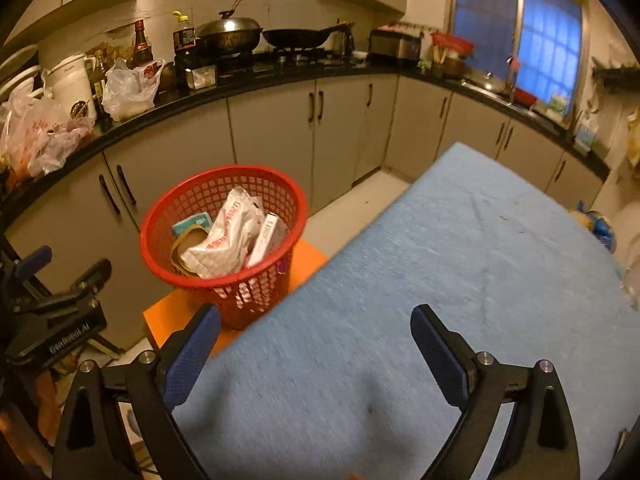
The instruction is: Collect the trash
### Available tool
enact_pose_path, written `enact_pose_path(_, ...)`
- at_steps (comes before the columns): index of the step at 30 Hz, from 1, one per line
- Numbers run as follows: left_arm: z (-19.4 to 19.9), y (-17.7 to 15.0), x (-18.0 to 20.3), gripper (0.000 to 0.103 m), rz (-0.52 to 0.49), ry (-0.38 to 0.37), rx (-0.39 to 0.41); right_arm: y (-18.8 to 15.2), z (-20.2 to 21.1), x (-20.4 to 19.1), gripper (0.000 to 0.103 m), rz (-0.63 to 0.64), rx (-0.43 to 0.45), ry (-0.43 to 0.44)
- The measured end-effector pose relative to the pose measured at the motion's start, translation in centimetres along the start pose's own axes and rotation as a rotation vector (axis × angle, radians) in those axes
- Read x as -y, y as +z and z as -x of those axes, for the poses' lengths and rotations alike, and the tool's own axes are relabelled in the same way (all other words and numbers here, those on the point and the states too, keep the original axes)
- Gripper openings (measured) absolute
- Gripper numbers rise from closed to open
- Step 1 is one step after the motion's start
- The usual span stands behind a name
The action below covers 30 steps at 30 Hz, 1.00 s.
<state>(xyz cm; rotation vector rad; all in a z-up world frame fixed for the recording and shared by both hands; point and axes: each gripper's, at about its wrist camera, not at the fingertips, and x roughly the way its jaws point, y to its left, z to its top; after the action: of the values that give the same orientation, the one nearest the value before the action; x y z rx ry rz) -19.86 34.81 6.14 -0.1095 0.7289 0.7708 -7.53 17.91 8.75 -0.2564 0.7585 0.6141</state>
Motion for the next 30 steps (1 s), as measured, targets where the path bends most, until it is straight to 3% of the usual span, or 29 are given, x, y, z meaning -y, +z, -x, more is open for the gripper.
enact_pose_path(6, 2.9, -2.2, 0.3, 0.092, 0.011, -0.042, 0.022, -3.3, 3.9, 0.8, 0.101, -0.001, 0.064, -0.025)
enact_pose_path(16, 6.4, -5.2, 2.1, 0.092, -0.027, -0.052, 0.073, -8.3, 9.2, 1.6, 0.103, -0.007, 0.169, -0.133)
enact_pose_path(30, 7.3, -5.2, 2.8, 0.092, -0.037, -0.042, 0.093, -9.7, 9.4, 1.5, 0.103, 0.011, 0.176, -0.138)
